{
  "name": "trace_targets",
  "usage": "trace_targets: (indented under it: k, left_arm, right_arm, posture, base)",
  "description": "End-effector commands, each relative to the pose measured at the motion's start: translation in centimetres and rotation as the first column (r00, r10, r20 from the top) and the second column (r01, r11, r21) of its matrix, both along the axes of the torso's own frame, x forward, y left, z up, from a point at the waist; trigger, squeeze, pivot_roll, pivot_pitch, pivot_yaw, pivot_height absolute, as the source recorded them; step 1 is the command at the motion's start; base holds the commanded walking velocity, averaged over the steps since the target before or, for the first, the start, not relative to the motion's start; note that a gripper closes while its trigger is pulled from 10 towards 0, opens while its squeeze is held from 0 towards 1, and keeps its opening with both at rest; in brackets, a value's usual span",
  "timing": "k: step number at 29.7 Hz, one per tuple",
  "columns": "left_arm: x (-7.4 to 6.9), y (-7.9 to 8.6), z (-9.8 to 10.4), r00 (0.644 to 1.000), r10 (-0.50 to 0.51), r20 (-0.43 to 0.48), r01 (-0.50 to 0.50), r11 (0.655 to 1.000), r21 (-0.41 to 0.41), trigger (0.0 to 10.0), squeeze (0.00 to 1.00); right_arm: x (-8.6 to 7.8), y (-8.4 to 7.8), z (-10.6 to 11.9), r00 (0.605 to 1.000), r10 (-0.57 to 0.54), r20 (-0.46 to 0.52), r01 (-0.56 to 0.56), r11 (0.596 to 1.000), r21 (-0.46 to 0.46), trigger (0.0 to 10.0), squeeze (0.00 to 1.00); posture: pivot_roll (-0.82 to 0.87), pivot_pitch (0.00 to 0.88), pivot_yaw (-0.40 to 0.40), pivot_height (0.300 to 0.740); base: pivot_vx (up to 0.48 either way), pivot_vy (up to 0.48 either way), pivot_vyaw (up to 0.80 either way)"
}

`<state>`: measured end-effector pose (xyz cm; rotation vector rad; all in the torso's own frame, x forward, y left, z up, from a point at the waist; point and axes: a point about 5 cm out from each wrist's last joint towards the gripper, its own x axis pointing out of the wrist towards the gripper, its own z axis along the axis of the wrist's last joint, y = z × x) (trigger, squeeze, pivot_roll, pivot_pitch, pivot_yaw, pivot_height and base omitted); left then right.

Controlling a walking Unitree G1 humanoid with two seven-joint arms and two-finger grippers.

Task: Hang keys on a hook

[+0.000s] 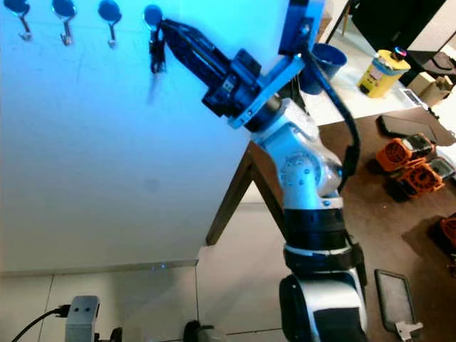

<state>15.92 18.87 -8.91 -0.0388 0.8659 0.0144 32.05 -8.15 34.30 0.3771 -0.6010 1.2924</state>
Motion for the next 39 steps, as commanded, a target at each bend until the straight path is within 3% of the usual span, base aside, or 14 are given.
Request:
trace_targets:
  k: [1,17,21,24,30,39]
  left_arm:
    - [-4.0,-1.8,-1.8,0.988,-0.004,-0.152,-0.005,0.998,-0.059,10.0,0.0]
    - [-3.6,-2.1,-1.7,0.991,-0.014,-0.136,0.005,0.998,-0.063,10.0,0.0]
    - [-3.5,-2.1,-1.7,0.991,-0.014,-0.134,0.005,0.998,-0.063,10.0,0.0]
    - [-3.6,-2.1,-1.7,0.991,-0.014,-0.133,0.005,0.998,-0.064,10.0,0.0]
    - [-3.7,-2.0,-1.7,0.991,-0.013,-0.135,0.004,0.998,-0.065,10.0,0.0]
    - [-3.9,-2.1,-1.8,0.99,-0.018,-0.141,0.009,0.998,-0.065,10.0,0.0]
  right_arm:
    - [-0.2,0.1,0.3,1.0,0.029,0.01,-0.029,1.0,0.003,10.0,0.0]
    - [-0.1,1.1,1.0,0.997,0.072,0.033,-0.071,0.997,-0.014,10.0,0.0]
    - [0.4,1.2,0.7,1.0,0.02,0.024,-0.019,0.999,-0.047,10.0,0.0]
    - [1.7,1.3,0.0,0.994,-0.107,-0.009,0.105,0.988,-0.11,10.0,0.0]
    - [1.8,1.1,0.0,0.992,-0.128,-0.019,0.125,0.986,-0.107,10.0,0.0]
    - [1.4,-0.6,1.1,0.986,-0.165,0.003,0.165,0.984,-0.06,10.0,0.0]
  posture:
    - [-0.05,0.134,-0.147,0.74]
    - [-0.04,0.125,-0.15,0.74]
    - [-0.04,0.125,-0.149,0.74]
    - [-0.04,0.13,-0.146,0.74]
    - [-0.04,0.13,-0.146,0.74]
    - [-0.06,0.131,-0.14,0.74]
  base:
    - [0.0,0.0,0.0]
    - [0.0,0.0,0.0]
    - [0.0,0.0,0.0]
    - [0.0,0.0,0.0]
    - [0.0,0.0,0.0]
    - [0.0,0.0,0.0]
